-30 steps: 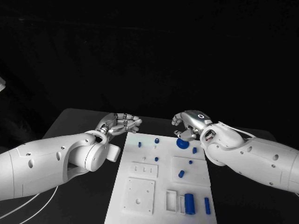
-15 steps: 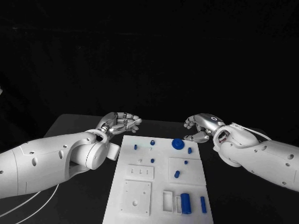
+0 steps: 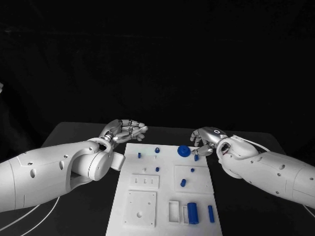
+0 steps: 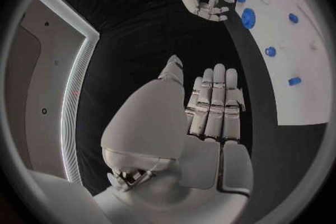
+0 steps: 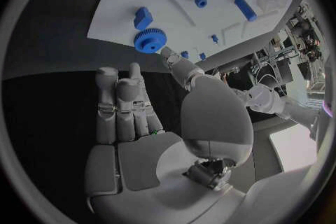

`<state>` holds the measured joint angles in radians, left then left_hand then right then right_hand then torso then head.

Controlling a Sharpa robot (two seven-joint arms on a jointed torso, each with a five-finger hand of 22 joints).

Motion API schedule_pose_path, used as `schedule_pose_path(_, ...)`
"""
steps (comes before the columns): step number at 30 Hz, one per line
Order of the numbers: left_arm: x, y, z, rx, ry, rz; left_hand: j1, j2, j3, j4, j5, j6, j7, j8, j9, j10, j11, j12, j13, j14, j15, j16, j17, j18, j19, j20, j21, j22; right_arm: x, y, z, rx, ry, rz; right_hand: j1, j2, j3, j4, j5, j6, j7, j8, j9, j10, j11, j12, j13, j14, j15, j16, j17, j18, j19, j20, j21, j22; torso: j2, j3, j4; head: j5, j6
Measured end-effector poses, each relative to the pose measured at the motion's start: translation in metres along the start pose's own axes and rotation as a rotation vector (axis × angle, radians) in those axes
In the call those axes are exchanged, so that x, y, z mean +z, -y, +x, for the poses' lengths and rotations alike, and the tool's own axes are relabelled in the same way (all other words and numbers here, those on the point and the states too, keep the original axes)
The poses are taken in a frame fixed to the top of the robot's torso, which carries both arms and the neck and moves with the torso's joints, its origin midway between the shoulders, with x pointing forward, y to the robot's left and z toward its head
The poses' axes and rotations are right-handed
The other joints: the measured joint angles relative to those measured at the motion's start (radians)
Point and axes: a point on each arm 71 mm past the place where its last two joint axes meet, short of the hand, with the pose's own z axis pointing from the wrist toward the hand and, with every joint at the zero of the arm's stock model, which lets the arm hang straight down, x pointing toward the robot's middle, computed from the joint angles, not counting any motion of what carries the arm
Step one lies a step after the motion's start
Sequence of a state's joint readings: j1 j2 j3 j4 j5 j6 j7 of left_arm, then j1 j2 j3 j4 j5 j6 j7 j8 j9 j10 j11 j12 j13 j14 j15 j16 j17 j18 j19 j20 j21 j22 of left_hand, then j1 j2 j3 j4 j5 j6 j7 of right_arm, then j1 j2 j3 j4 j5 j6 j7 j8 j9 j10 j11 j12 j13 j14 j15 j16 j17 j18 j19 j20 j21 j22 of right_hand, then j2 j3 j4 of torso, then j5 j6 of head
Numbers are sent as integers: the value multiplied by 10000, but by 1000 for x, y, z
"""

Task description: Assemble the parts on the task board

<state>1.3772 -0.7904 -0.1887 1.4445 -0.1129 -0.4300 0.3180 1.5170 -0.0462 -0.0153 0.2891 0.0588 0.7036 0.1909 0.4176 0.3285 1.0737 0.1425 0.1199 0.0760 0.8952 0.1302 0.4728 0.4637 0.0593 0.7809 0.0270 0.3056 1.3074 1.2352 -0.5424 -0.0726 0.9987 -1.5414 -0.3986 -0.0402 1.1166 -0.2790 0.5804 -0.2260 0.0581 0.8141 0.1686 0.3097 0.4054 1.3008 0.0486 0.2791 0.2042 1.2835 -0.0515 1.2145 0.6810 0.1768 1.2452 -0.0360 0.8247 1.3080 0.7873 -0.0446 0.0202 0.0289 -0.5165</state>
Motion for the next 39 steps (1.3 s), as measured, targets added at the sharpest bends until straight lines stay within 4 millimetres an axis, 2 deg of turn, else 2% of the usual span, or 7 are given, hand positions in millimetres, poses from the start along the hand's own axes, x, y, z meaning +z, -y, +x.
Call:
schedule_pose_path(2, 0, 0, 0, -3, -14, 2, 0, 0, 0, 0, 0, 0, 0, 0, 0, 0, 0, 0, 0, 0, 0, 0, 0, -4, 0, 0, 0, 0, 2, -2, 3, 5, -83, -31, 45, -45, -267, -57, 0, 30, -98, 0, 0, 62, -80, 1941, 1628, 12, -225, 159, 103, 17, 140, -23, 110, 0, 8, 6, 13, -27, -2)
schedule_pose_path(3, 0, 0, 1, -4, -20, 2, 0, 0, 0, 0, 0, 0, 0, 0, 1, 0, 0, 0, 0, 0, 0, 0, 0, -7, 0, 0, 0, 0, 2, -4, 4, 15, -113, -60, 52, -51, -385, -111, 0, 63, -168, 0, 0, -716, -211, 3842, 3169, 16, -265, 284, 204, 109, 232, -55, 180, 0, 11, 6, 14, -33, -9)
schedule_pose_path(7, 0, 0, 1, -9, -43, 4, 0, 0, 0, 0, 0, 0, 0, 0, 0, 0, 0, 0, -9, 0, 0, 0, -1, -11, 0, 0, 0, 0, 5, -9, 5, 54, -210, -168, 28, 156, -346, -27, 0, 129, -242, 0, -53, -2183, -118, 7430, 6095, 48, -239, 712, 636, 111, 307, -126, 509, -1, 16, 6, 20, -39, -32)
schedule_pose_path(10, 0, 0, 1, -10, -49, 5, 0, 0, 0, 0, 0, 0, 0, 0, 0, 0, 0, 0, -9, 0, 0, 0, -1, -31, 0, 0, 0, 0, 8, -8, 6, 13, -265, -122, -82, 267, -141, 6, 184, 190, -288, 0, -83, -2576, -135, 8717, 7196, 48, -239, 1032, 1040, 110, 340, -158, 847, -1, 19, 6, 26, -28, -44)
schedule_pose_path(14, 0, 0, 2, -18, -76, 7, 0, 0, 0, 0, 0, 0, 0, 0, 1, 0, 0, 0, -9, 0, 0, 0, -2, 78, 0, 0, 0, 0, 10, -4, 7, -47, -348, -20, -218, 402, 44, 80, 253, 260, -358, 0, -99, -2594, -149, 9454, 7737, 12, -275, 1226, 1377, 110, 357, -146, 1203, -1, 21, 1, 32, -20, -65)
schedule_pose_path(23, -1, 1, 5, -53, -168, 14, 0, 0, 0, 0, 0, 0, 0, 0, 1, 0, 0, 0, -8, 0, 0, -38, 8, 88, 0, 0, 0, -1, 15, -4, 10, 64, -660, 103, -384, 568, 345, 249, 194, 298, -396, 0, -117, -2608, -163, 9935, 8092, -5, -292, 1330, 1735, 92, 355, -252, 1549, -2, 45, -6, 49, -6, -78)
schedule_pose_path(39, -7, 3, 7, -113, -291, 37, -40, -40, 0, 0, 0, 0, 0, 0, 1, 0, 0, -38, -9, 0, 0, -38, 16, 82, -35, 35, 0, 7, 19, -5, 14, 290, -1016, 196, -477, 661, 383, 232, 194, 301, -400, -40, -135, -2605, -168, 9987, 8186, -6, -291, 1331, 1914, 51, 298, -304, 1763, -4, 251, -38, 188, -40, -44)
